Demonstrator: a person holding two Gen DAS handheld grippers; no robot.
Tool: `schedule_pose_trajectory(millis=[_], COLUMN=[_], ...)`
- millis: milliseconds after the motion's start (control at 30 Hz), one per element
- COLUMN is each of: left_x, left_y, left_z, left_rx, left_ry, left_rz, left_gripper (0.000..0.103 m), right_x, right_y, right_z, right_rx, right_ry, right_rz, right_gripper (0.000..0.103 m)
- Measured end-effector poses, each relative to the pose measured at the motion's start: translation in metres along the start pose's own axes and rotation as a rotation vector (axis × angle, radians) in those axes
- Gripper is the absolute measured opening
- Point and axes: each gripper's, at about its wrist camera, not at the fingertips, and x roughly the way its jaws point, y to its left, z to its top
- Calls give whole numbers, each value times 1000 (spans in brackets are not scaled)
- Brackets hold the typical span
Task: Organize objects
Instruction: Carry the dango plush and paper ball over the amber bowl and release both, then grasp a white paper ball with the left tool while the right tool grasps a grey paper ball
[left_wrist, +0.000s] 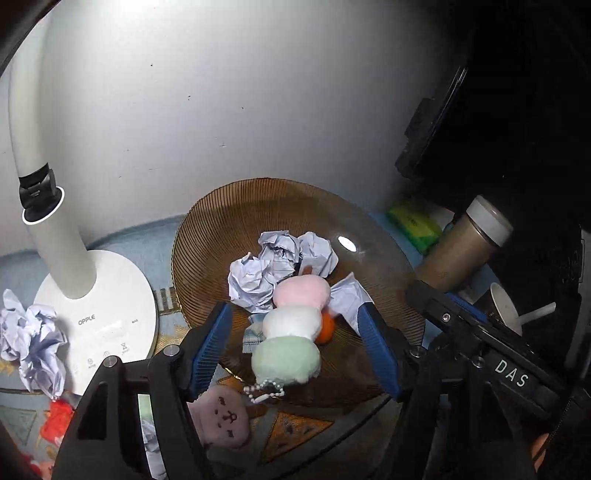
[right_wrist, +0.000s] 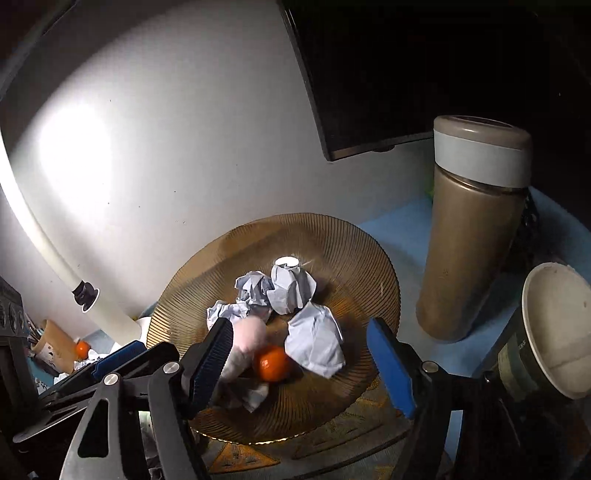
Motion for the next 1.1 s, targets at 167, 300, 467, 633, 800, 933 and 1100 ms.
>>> schedule_pose_trajectory(millis=[167, 300, 467, 633, 800, 933, 1100], left_x=[-42, -100, -179, -237, -239, -226, -212], left_y=[10, 17, 45, 98, 164, 202, 213], left_z=[-9, -32, -71, -127, -190, -220, -227], left_rx=[-38, -54, -54, -142, -281, -358, -373], left_ry=[-46, -123, -210, -330, -322, -276, -228], left_rz=[-36, -54, 22, 188, 421, 413, 377], left_gripper=[69, 69, 74, 101, 101, 101, 101], right_x=[-31, -58, -89, -81, -45, -27, -28], right_y=[16, 43, 81, 114, 129, 128, 133], right_z=[-23, -46, -78, -123, -167, -183, -185], right_rx=[-55, -124, -193, -255, -303, -304, -334], right_ry=[-12, -12, -27, 4, 75, 108, 76], right_rz=[25, 86, 167, 230, 217, 204, 167], right_gripper=[74, 74, 74, 81, 81, 81, 86])
